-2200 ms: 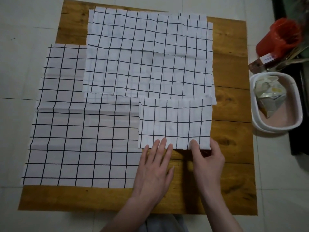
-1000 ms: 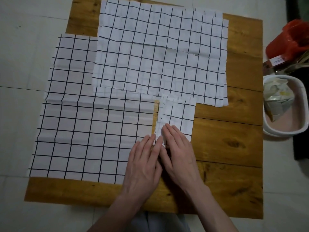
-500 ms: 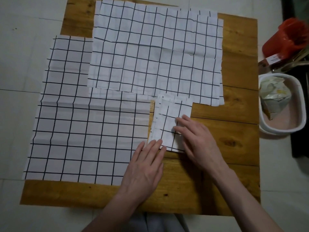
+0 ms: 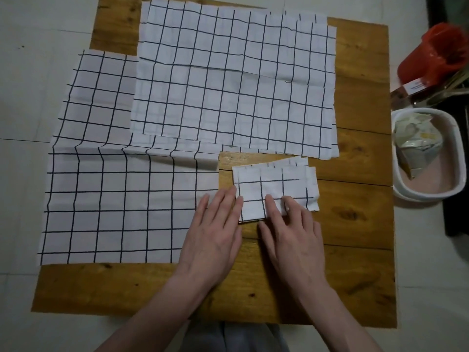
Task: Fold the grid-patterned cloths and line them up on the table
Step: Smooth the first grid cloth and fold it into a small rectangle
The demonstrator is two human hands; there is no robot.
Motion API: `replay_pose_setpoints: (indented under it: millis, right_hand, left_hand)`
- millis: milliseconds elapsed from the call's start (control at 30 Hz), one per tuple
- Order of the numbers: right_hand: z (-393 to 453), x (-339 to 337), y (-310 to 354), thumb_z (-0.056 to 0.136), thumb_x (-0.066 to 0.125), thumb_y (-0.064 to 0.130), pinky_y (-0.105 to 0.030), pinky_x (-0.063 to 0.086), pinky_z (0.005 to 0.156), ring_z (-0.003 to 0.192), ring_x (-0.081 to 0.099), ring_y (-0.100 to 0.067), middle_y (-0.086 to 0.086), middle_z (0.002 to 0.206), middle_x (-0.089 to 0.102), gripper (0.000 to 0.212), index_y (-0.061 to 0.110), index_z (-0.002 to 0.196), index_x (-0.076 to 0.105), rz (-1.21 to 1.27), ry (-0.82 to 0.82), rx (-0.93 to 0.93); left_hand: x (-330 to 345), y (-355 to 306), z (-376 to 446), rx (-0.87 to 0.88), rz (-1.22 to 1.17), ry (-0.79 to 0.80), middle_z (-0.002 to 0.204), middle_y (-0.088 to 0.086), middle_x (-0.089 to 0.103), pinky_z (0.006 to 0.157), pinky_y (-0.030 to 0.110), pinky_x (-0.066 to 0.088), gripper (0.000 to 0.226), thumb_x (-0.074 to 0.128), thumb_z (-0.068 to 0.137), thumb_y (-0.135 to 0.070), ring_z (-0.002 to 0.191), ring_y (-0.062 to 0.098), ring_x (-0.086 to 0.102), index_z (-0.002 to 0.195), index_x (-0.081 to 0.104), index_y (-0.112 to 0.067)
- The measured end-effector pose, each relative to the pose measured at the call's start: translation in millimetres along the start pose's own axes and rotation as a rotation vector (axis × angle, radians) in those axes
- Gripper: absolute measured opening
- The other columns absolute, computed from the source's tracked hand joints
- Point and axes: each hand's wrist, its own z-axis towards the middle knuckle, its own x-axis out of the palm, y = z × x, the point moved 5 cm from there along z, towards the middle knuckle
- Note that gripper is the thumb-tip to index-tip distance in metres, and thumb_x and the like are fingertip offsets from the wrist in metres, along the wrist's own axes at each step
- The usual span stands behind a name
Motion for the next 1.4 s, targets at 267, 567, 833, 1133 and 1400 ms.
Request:
replay_pose_setpoints:
  millis: [267,567,833,1133,1400]
  right_hand:
    - [0,1,5,0.105,0.036,0.053,-0.043,0.051,0.092,0.127,0.051,-0.030,-0.015,0.146,0.050,0.060,0.023,0.157,0.042,0.023,-0.002,0.045]
    - [-13,-3,6,0.108,0.039,0.038,-0.038,0.050,0.102,0.136,0.049,-0.021,-0.008,0.152,0.050,0.053,0.016,0.156,0.043,0.177,-0.108,-0.069]
    - [-35,25,9,0.111,0.029,0.052,-0.045,0.015,0.127,0.160,0.008,-0.015,-0.002,0.174,0.010,0.067,0.015,0.165,0.016,0.118,0.057,-0.310]
    - [-36,34,-3,0.109,0.027,0.061,-0.049,0.012,0.127,0.160,0.001,-0.012,0.004,0.175,0.000,0.074,0.020,0.166,0.006,0.085,0.140,-0.283]
    - [-41,37,-34,0.108,0.021,0.063,-0.049,0.013,0.127,0.160,0.004,-0.014,0.001,0.175,0.003,0.074,0.018,0.166,0.009,0.044,0.122,-0.210]
  left_hand:
    - [14,-11,-16,-0.031,-0.028,0.041,0.170,0.012,0.023,0.121,0.052,0.035,0.061,0.031,0.106,-0.040,0.158,0.026,0.021,0.159,0.035,-0.011]
    - [14,-34,-20,0.083,-0.014,0.039,0.169,0.013,0.028,0.124,0.047,0.028,0.062,0.032,0.106,-0.036,0.158,0.026,0.023,0.160,0.032,-0.006]
    - [27,-35,-22,0.070,0.031,0.115,0.171,0.015,0.019,0.125,0.048,0.016,0.074,0.051,0.100,-0.038,0.159,0.029,0.017,0.161,0.027,-0.005]
    - [37,-33,-26,0.018,0.042,0.142,0.175,0.009,0.000,0.127,0.052,0.016,0.071,0.033,0.105,-0.040,0.161,0.027,0.001,0.166,0.010,-0.012]
    - [38,-34,-28,-0.025,0.007,0.118,0.175,0.006,0.003,0.127,0.051,0.016,0.066,0.025,0.106,-0.036,0.161,0.025,0.003,0.166,0.009,-0.015]
